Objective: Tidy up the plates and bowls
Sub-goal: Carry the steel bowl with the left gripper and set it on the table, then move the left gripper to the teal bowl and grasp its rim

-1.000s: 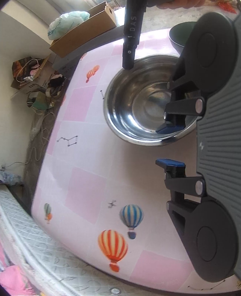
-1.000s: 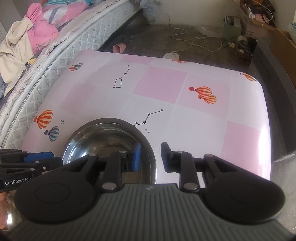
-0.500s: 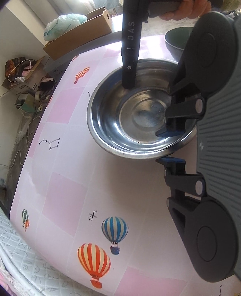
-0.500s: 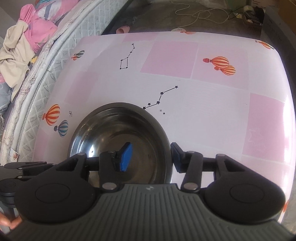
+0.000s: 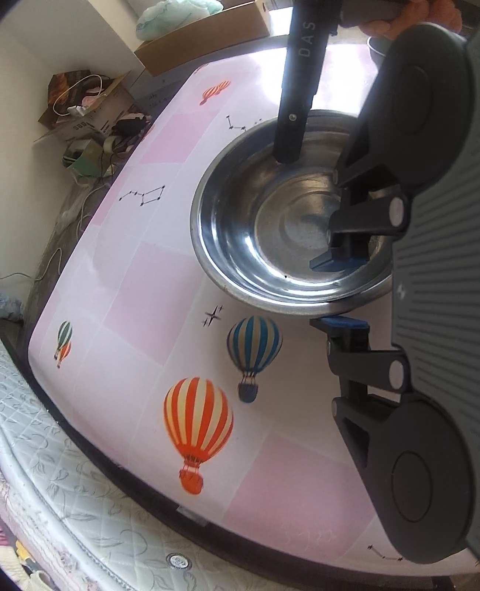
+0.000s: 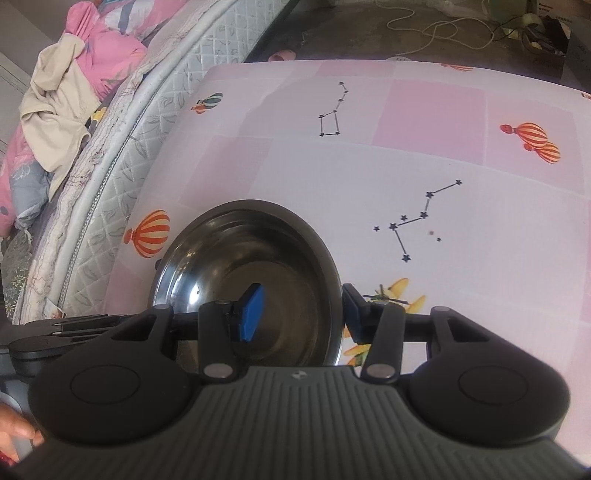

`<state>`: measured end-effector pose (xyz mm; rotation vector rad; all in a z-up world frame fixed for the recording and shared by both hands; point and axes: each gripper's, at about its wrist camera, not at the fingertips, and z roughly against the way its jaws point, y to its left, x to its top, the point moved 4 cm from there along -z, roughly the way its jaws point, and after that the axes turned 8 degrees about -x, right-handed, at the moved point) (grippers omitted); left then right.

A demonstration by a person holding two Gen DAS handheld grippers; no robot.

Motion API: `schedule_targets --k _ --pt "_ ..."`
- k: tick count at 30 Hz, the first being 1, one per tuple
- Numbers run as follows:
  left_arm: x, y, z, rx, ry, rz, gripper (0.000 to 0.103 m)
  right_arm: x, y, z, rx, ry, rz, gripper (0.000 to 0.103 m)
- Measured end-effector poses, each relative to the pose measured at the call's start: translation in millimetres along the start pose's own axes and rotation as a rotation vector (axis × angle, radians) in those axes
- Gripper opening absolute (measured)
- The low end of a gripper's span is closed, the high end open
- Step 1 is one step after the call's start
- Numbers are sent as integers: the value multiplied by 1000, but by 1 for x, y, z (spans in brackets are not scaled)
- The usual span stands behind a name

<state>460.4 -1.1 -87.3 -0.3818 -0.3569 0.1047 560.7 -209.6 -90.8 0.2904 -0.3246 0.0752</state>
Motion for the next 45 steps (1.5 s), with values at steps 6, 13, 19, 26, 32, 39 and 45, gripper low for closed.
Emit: schedule_targets --k 6,13,19,26,32,39,45 --pt "-2 -8 13 13 -45 -57 39 1 13 4 -42 -50 49 45" --pt "-12 -30 41 6 -109 -142 53 1 -5 55 -40 -153 24 45" --pt "-26 -55 61 -4 -149 -225 60 -19 -31 106 -20 -226 -25 45" --pt "-52 -90 66 -57 -113 -312 62 -66 -69 153 -14 -277 -83 45" --pt "-82 -133 56 -111 -51 -425 66 -117 -102 175 -41 -287 -136 45" --pt "-107 -179 23 -178 8 -481 67 -167 -143 185 -99 -290 -202 45" --pt "-115 -201 -10 -182 80 -461 57 -184 -176 170 -108 -254 -282 39"
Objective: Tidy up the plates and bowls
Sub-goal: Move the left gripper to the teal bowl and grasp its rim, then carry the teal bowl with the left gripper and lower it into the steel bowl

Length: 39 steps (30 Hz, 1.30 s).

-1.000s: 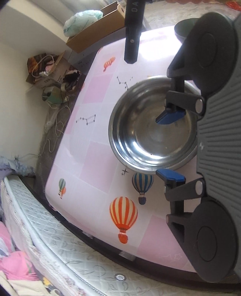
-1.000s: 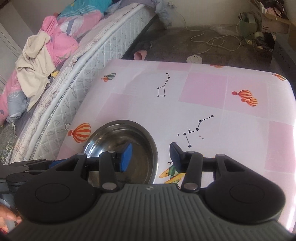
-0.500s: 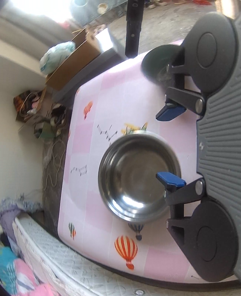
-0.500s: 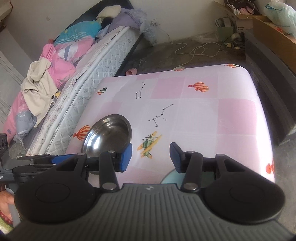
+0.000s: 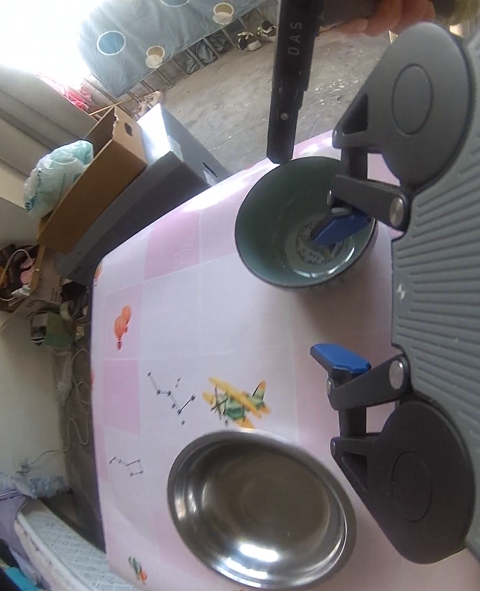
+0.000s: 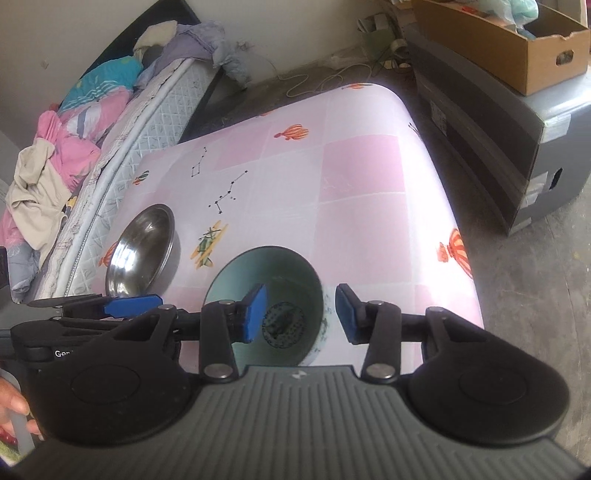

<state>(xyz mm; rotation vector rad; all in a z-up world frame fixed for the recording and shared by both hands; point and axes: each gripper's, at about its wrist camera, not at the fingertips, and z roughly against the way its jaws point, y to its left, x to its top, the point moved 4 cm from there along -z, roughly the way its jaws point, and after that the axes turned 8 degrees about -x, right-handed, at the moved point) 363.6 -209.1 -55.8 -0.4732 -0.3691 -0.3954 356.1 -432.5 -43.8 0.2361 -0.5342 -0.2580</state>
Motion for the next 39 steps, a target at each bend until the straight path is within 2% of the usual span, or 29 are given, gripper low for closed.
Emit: schedule_targets --k 8,14,20,26,39 --pt "6 -9 -26 47 48 13 33 -2 -10 -30 20 44 -52 29" --pt "7 -9 -39 64 86 42 22 -6 -10 -46 37 73 -56 20" --pt "6 -11 -47 104 93 40 19 -9 -6 -56 46 86 -63 14" --pt "4 -10 -56 122 114 53 18 -9 -3 -63 33 79 -54 14" --pt "4 -12 -56 141 95 59 18 -15 0 -78 17 75 -52 14"
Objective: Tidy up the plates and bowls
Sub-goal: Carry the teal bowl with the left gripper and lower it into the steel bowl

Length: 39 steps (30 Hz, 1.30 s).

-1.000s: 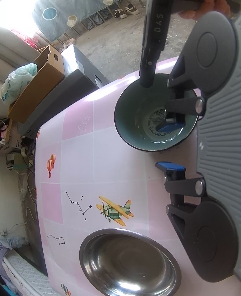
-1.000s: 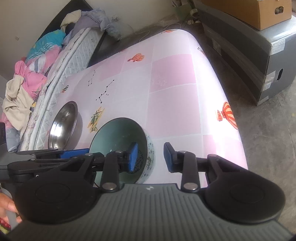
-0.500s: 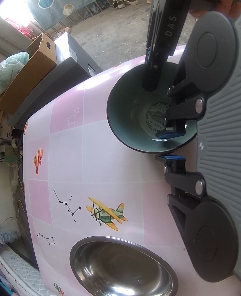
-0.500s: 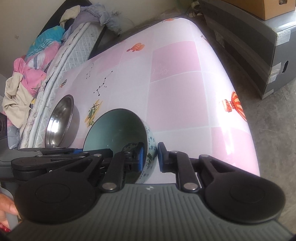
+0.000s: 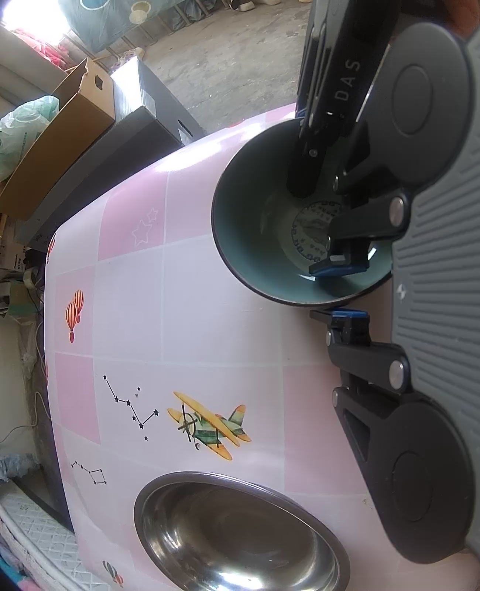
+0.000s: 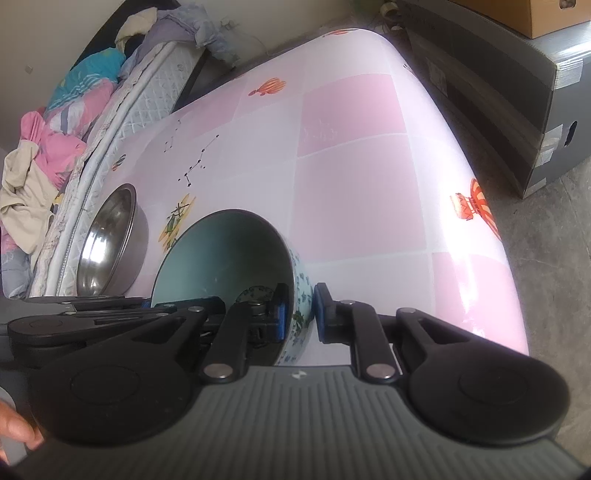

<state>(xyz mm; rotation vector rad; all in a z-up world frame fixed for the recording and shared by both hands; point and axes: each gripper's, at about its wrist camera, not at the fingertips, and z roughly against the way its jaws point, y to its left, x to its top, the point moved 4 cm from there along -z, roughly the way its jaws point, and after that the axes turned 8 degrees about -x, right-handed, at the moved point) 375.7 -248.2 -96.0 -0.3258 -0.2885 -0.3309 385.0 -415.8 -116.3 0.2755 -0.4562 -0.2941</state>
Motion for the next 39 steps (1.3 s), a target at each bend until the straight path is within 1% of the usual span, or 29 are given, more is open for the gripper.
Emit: schedule_targets --k 5,16,39 --pt "-1 -2 1 17 -2 -6 17 1 3 0 -16 5 6 13" --pt "0 -4 12 3 -33 -15 18 6 6 -1 -33 10 15 13" --pt "1 8 40 -18 -82 17 18 14 22 14 -34 2 41 13"
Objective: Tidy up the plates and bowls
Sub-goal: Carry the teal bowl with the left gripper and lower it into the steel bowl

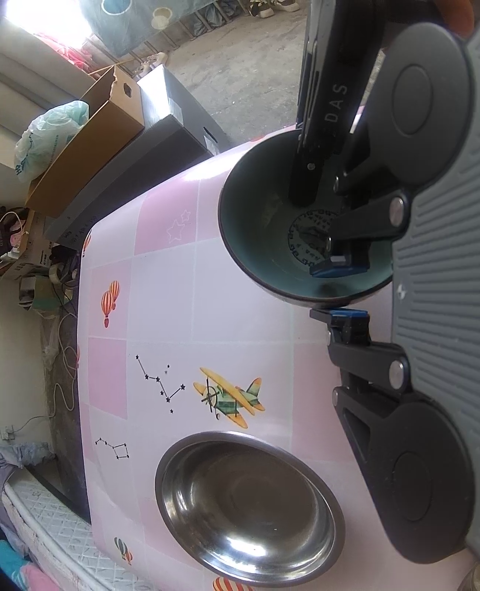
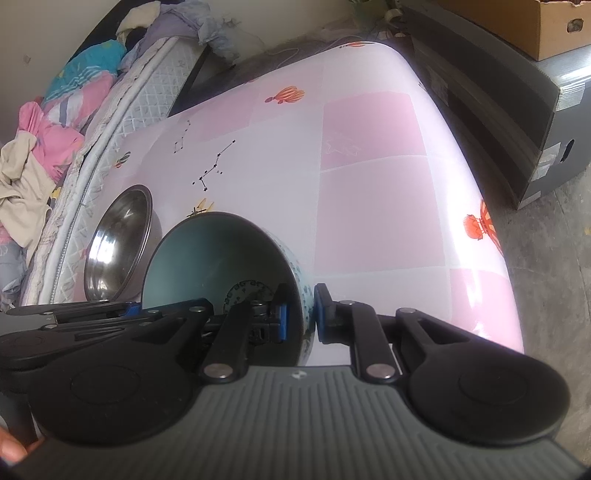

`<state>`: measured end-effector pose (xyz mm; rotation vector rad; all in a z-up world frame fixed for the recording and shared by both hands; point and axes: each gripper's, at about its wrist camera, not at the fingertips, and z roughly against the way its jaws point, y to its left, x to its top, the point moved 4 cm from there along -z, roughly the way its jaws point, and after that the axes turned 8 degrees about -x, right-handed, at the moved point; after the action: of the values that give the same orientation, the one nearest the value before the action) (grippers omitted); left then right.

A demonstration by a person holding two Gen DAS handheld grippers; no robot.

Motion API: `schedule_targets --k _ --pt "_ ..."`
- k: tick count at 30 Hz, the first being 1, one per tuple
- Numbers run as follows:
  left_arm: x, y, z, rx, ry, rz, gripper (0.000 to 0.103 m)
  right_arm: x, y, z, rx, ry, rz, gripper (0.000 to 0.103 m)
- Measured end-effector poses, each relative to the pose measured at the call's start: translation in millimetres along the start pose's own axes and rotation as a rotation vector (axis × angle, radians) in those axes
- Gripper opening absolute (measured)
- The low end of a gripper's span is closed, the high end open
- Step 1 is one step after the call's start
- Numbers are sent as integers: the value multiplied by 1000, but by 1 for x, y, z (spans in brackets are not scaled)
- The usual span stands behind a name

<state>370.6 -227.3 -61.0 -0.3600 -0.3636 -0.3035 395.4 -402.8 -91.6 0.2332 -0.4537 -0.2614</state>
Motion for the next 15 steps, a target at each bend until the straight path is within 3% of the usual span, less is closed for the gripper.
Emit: schedule_targets --k 15 --pt "11 45 41 10 -69 70 18 16 52 15 14 -7 68 13"
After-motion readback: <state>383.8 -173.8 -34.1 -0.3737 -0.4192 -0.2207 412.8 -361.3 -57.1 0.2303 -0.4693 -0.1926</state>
